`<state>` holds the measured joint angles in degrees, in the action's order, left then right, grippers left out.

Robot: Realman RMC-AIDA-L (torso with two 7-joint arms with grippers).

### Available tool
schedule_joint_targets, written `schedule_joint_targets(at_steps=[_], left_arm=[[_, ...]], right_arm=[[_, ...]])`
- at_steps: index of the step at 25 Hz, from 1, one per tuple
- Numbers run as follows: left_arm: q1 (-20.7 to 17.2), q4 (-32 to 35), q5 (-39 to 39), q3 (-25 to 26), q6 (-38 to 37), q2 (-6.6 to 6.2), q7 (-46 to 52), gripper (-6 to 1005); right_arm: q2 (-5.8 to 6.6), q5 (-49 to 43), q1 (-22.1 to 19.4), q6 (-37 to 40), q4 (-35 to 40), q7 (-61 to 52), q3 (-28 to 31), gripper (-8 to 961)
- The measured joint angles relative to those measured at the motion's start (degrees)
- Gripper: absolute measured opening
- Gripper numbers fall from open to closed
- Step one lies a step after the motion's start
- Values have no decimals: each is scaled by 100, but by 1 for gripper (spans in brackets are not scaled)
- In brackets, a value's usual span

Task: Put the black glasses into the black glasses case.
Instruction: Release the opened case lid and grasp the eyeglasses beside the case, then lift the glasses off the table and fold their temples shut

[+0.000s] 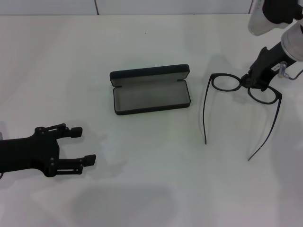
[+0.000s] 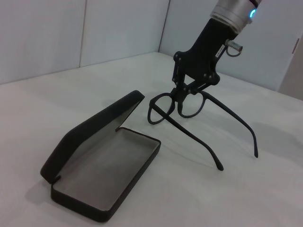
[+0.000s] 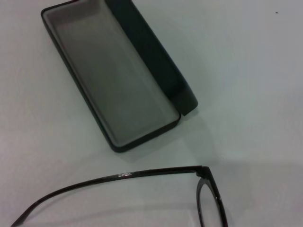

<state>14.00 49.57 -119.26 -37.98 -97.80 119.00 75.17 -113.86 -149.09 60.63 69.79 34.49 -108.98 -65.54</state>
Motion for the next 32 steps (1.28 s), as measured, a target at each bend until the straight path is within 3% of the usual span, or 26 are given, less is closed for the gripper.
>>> schedule_joint_targets(at_steps=[6,15,19,22,25,28,32], left_arm=[[-1,-7,-1,2,-1,0,-2,888],[-6,-10,19,0,-6,0,19,887],[-11,-9,44,19,-17,5,40,887],[-12,-9,54,129,-21,29,47,887],[-7,-19,107,277,-36,43,63,886],[18,-146,229,451,-44,44,91,886],[101,-402,474,674,-19,27,123,886]], right_arm=[[91,128,-41,390,129,34,358,54],[207,196,-261,1621,810,103,1282,51],[229,707,-513,2199,1160,297,1709,51],[233,1402,-813,2190,1334,365,1783,51],[87,2009,-1121,1591,1366,459,1742,51],[-197,2460,-1485,849,1440,711,1598,51],[-221,3790,-2033,-126,1384,1111,648,51]])
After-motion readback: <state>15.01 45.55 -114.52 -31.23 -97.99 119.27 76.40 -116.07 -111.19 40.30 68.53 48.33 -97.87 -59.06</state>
